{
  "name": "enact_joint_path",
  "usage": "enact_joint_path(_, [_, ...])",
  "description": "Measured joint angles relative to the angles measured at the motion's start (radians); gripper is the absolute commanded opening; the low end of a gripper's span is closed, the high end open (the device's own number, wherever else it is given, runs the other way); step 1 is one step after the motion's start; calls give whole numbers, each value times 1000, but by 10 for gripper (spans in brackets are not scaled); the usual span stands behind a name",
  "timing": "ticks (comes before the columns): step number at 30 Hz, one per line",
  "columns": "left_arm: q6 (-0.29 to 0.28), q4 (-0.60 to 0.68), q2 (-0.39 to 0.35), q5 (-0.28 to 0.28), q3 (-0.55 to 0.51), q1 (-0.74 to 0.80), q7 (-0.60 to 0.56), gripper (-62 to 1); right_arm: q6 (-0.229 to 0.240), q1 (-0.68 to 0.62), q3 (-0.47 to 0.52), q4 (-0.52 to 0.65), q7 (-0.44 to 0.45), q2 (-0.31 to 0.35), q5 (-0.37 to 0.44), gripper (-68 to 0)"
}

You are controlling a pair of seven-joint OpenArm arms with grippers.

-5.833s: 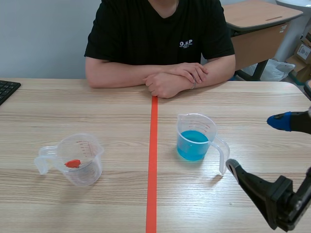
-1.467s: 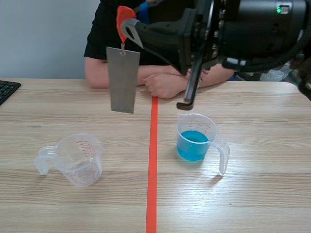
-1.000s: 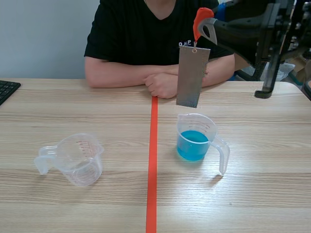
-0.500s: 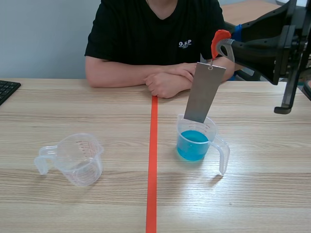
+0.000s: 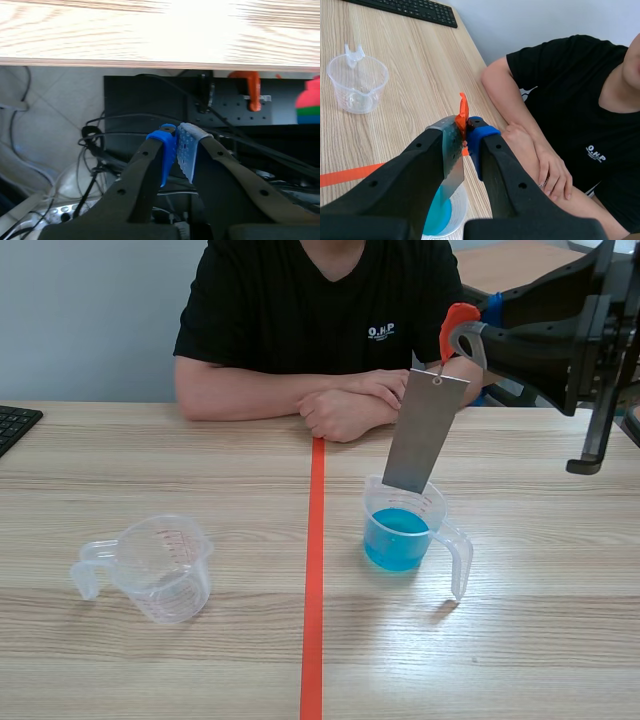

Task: Do the redox reaction experiment.
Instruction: 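Move the plate over the blue solution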

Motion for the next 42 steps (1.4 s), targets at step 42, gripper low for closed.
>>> enact_joint_path(42, [-164,169,-737,-45,-11,-465,-332,-568,0,0,0,0,3,0,0,-658])
